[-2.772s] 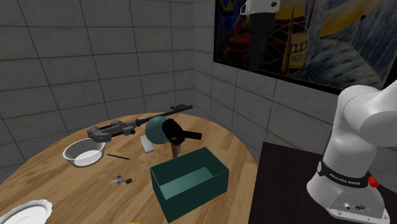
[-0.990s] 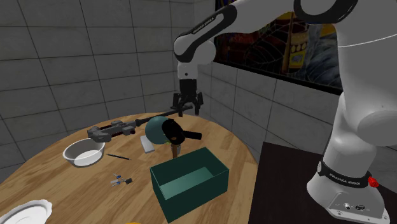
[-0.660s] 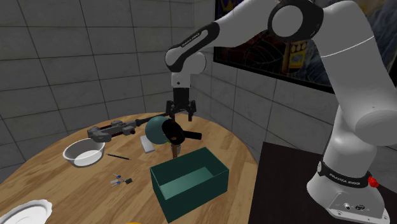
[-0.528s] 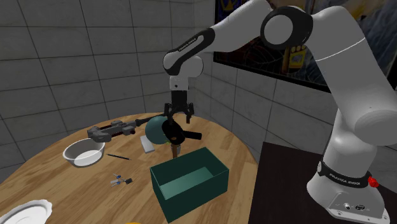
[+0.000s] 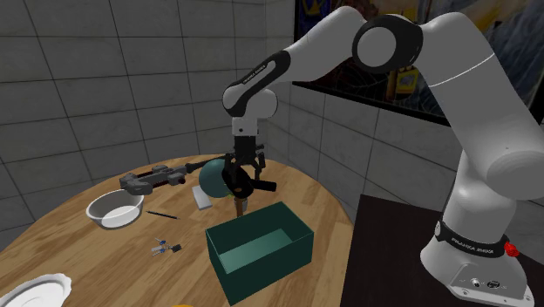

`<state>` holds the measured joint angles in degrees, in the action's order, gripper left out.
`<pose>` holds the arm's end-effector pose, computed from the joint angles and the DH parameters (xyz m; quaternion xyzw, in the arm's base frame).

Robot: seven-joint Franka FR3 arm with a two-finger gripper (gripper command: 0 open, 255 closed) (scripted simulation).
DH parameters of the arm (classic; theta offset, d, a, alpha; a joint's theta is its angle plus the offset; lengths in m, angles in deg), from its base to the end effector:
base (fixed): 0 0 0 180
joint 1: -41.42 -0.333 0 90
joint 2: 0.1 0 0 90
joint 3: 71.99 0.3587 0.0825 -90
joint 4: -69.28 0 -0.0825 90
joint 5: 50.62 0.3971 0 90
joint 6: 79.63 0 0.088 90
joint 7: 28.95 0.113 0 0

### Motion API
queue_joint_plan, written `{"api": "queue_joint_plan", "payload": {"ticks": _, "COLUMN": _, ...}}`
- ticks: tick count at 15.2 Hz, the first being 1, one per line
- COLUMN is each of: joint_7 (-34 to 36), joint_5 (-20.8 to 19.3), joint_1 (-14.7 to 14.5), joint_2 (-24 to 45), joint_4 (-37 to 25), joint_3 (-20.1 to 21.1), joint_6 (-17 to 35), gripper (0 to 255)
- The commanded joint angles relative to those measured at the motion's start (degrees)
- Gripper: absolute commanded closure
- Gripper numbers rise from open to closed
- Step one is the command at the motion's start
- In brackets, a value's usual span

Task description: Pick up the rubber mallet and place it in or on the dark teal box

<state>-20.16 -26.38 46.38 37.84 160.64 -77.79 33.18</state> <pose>0.6958 -0.0930 0.2491 -0.9426 0.2659 0.1346 0.1507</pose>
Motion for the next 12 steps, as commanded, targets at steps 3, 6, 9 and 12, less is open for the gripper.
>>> {"api": "queue_joint_plan", "payload": {"ticks": 3, "joint_7": -0.1, "joint_5": 0.1, "joint_1": -0.1, "joint_2": 0.2, "joint_4": 0.2, "joint_3": 0.1, "joint_6": 0.5, "gripper": 0}}
{"api": "queue_joint_plan", "payload": {"ticks": 6, "joint_7": -0.1, "joint_5": 0.1, "joint_1": -0.1, "joint_2": 0.2, "joint_4": 0.2, "joint_3": 0.1, "joint_6": 0.5, "gripper": 0}}
{"api": "queue_joint_plan", "payload": {"ticks": 9, "joint_7": -0.1, "joint_5": 0.1, "joint_1": -0.1, "joint_2": 0.2, "joint_4": 0.2, "joint_3": 0.1, "joint_6": 0.5, "gripper": 255}}
{"api": "queue_joint_plan", "payload": {"ticks": 12, "joint_7": -0.1, "joint_5": 0.1, "joint_1": -0.1, "joint_2": 0.2, "joint_4": 0.3, "joint_3": 0.1, "joint_6": 0.5, "gripper": 255}}
